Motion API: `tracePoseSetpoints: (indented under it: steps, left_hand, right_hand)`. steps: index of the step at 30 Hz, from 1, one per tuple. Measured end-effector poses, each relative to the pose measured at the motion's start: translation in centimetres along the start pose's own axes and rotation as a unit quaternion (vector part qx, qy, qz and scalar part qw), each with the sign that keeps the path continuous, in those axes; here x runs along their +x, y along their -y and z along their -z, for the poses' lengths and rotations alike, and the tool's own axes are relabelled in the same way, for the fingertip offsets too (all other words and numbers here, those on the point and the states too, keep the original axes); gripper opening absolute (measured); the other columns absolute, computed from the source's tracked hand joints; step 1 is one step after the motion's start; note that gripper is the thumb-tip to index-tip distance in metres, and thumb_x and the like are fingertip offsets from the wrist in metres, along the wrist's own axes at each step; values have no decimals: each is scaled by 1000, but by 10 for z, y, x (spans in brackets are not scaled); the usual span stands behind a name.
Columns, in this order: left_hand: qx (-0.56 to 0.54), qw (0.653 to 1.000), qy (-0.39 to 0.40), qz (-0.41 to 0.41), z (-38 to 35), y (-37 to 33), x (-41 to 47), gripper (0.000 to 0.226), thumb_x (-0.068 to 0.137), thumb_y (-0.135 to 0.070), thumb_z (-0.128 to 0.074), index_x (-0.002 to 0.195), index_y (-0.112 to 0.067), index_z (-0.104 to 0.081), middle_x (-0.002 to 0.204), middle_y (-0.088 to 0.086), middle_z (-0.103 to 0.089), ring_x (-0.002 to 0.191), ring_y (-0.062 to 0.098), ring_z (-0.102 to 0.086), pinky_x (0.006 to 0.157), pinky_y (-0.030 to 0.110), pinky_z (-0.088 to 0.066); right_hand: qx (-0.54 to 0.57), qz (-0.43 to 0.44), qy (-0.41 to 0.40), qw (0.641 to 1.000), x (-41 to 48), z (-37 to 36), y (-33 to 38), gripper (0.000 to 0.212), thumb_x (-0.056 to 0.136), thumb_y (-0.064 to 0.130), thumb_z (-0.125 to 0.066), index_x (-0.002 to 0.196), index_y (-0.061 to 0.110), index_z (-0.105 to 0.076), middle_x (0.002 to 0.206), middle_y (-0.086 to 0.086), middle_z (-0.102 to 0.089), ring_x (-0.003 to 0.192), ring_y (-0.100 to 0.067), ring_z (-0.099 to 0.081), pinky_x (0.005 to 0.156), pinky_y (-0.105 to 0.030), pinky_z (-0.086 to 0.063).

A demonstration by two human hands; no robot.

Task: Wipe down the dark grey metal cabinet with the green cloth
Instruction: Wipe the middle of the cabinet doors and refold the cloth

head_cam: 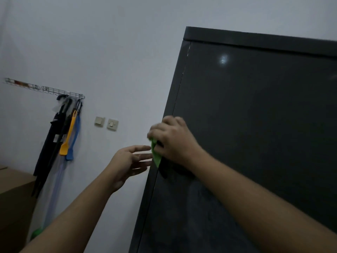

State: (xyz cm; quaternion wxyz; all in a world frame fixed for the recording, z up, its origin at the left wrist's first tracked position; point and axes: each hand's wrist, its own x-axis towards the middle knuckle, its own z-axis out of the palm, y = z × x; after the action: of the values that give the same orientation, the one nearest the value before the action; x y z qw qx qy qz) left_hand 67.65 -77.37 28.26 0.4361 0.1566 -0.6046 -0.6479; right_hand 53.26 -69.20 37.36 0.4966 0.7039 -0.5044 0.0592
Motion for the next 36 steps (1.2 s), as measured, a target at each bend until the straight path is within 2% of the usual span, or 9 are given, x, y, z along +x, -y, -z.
tracePoseSetpoints:
  steps: [3,7,11,17,22,29,31,34,36]
  left_hand:
    - [47,998,-38,-19,4,0,-4,24,95,2,-50,107,-7,-68,95,14,-75,85,28,-75,87,41,-58]
    - [124,990,-55,-43,2,0,-10,16,96,-1,-50,96,2,-66,89,21,-71,73,26,-72,61,26,-58]
    - [186,978,-46,-82,-2,5,-17,15,99,-13,-54,100,-12,-69,89,14,-74,83,24,-73,72,30,-61]
    - [236,963,-78,-100,-13,15,-18,17,99,-16,-54,109,-23,-67,86,4,-73,71,13,-73,82,36,-59]
    - [234,961,-96,-108,-13,22,-15,23,99,-16,-53,107,-27,-73,86,-2,-74,74,11,-72,79,33,-60]
    - [186,975,-74,-93,0,35,-18,23,101,-15,-52,108,-21,-73,100,-6,-74,94,7,-70,73,18,-54]
    - [157,981,-64,-94,1,36,-20,24,101,-11,-51,105,-18,-74,97,-4,-76,93,6,-71,73,19,-55]
    - [133,985,-69,-87,0,39,-19,27,102,-9,-48,106,-15,-73,97,-1,-76,94,8,-71,74,20,-56]
    - [134,984,-71,-90,-1,38,-19,28,103,-11,-45,109,-15,-72,99,-1,-75,93,8,-71,71,18,-56]
  right_hand:
    - [-6,35,25,999,-33,-22,25,31,83,38,-62,113,33,-70,120,13,-68,109,-19,-54,88,-41,-34]
    - [1,50,14,999,-64,-36,37,38,77,35,-70,115,34,-69,125,14,-66,109,-18,-50,84,-40,-34]
    - [0,67,-21,998,-85,-38,37,40,78,29,-66,117,32,-70,129,14,-64,107,-19,-49,82,-37,-42]
    - [48,-150,-159,975,-89,-6,2,47,79,19,-65,125,24,-69,132,10,-64,113,-19,-51,93,-38,-41]
    - [18,-25,-16,999,-93,-19,32,43,78,24,-69,121,27,-70,127,9,-67,111,-19,-53,88,-40,-46]
    - [20,121,155,980,-92,-31,64,39,89,24,-67,128,29,-66,134,8,-63,117,-19,-52,92,-39,-42]
    - [-22,106,90,990,-77,-23,53,35,89,23,-61,123,27,-68,127,7,-67,111,-20,-55,89,-40,-45]
    - [-19,-54,-44,997,-61,-17,35,38,83,18,-63,121,21,-70,124,3,-68,107,-24,-58,86,-42,-48]
    - [-15,-102,-64,993,-59,-20,38,44,80,15,-70,123,19,-69,127,2,-67,110,-25,-56,87,-42,-48]
